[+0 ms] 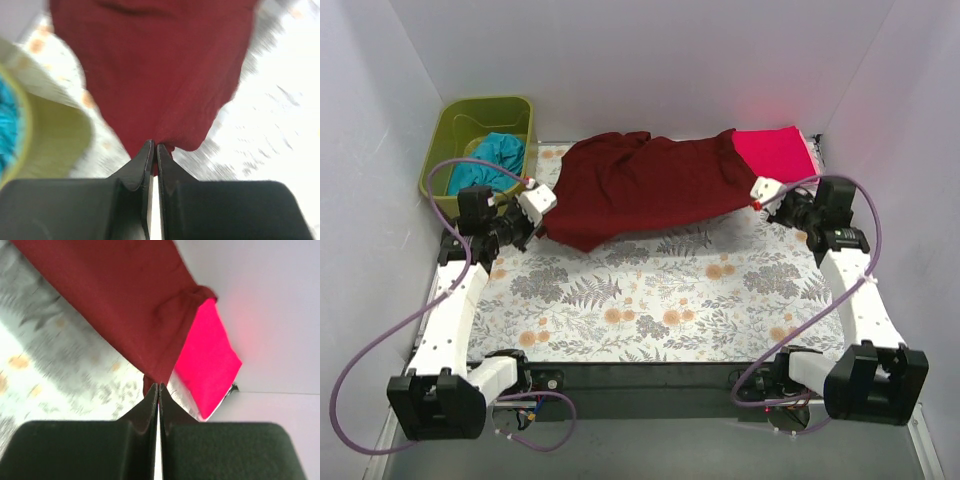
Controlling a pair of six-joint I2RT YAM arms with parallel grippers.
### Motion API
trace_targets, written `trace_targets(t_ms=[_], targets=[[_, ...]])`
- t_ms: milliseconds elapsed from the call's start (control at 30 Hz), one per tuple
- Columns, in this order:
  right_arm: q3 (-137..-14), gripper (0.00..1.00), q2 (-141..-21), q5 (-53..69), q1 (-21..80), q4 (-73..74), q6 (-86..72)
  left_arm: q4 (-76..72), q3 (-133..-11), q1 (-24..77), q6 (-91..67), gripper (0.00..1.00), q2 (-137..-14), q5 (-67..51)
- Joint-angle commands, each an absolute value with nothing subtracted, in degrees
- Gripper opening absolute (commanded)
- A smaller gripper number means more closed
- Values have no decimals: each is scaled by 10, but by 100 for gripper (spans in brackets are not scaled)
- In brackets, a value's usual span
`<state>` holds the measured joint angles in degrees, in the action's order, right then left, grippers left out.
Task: Fold and stack the t-shirts
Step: Flatten the tshirt out
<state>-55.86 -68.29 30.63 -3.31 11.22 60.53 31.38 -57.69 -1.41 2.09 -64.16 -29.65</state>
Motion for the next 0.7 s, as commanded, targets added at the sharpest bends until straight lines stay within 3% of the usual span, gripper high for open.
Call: trace_targets(t_ms=[0, 400, 433, 467, 500, 533, 600, 633, 667], targets=[[-488, 1, -620, 302, -36, 227, 721, 533, -535, -18, 147, 0, -575, -345], [-350, 1, -481, 241, -36, 416, 845, 781, -459, -18, 289, 1, -489, -317], [-349, 1, -477, 239, -36, 434, 851, 795, -456, -18, 294, 6, -489, -312], [-347, 1, -470, 229, -37, 454, 853, 799, -454, -18, 285, 24, -485, -298], [-348, 1, -468, 224, -36, 464, 853, 799, -454, -18, 279, 28, -483, -290], [-351, 17, -467, 218, -36, 469, 850, 799, -456, -18, 276, 34, -478, -282], [-374, 35, -469, 207, -37, 489, 829, 799, -459, -18, 273, 56, -474, -266], [-387, 47, -475, 207, -36, 497, 822, 799, -469, -18, 272, 57, -477, -265], [-422, 51, -489, 216, -37, 504, 797, 799, -475, -18, 272, 57, -492, -268]])
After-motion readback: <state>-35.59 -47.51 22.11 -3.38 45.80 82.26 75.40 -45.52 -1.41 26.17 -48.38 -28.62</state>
